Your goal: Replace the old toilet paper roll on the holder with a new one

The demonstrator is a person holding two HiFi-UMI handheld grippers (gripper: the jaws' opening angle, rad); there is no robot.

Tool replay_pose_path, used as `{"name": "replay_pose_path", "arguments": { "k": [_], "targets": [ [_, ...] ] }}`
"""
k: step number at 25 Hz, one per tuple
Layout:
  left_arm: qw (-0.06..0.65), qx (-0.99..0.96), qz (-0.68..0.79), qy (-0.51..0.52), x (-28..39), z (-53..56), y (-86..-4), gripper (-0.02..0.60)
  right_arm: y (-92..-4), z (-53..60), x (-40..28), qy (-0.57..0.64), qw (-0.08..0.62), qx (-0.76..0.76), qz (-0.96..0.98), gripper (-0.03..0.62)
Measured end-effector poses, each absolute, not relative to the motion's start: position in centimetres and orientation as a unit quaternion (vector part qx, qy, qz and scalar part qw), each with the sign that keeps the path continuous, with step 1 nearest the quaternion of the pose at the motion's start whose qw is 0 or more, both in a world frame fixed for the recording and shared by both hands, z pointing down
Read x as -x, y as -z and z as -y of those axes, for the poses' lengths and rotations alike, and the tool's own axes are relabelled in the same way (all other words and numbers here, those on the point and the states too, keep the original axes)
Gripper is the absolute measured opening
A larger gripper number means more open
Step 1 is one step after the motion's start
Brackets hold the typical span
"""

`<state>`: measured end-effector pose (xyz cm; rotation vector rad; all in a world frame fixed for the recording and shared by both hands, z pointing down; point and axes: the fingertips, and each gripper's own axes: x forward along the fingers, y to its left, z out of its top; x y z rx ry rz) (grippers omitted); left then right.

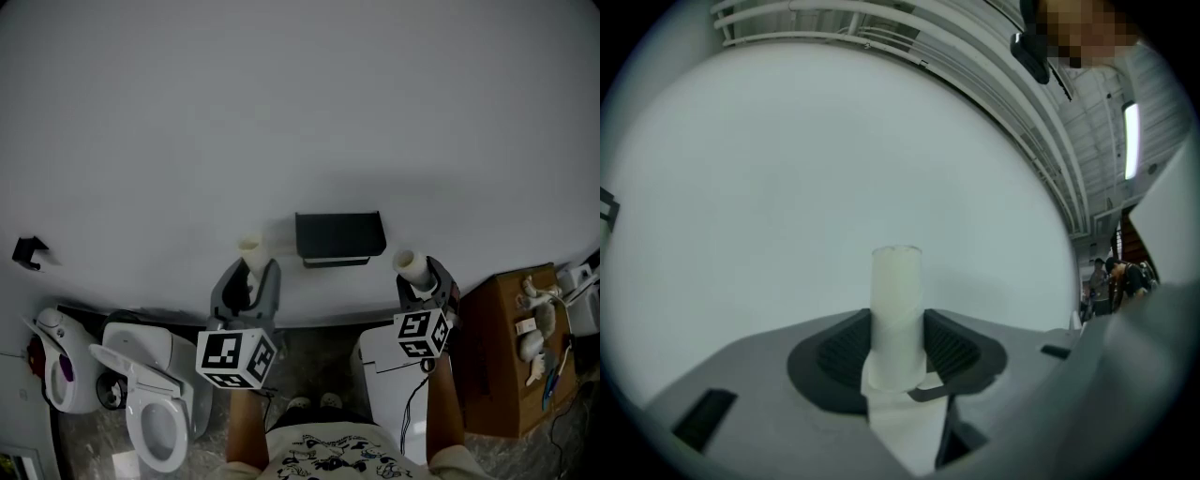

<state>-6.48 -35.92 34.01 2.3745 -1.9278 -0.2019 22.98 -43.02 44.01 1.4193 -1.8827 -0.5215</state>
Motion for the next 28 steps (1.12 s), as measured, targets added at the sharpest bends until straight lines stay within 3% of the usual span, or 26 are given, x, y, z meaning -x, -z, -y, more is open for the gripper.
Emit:
{"name": "replay_pose_path", "arguments": {
  "k": [7,28],
  "targets": [
    [0.034,-0.767,0.638,0.061,7.1,35.3,-34.0,0.179,-45.6,44.3,-21.7,0.390,0.521,-0.458,0.606,0.305],
    [0.037,-0.739,0.667,0.087,10.7,32.9,-32.9,0.179,-46.8,44.9,-16.5,0.433,0.528,-0.408,0.606,0.305]
  ]
}}
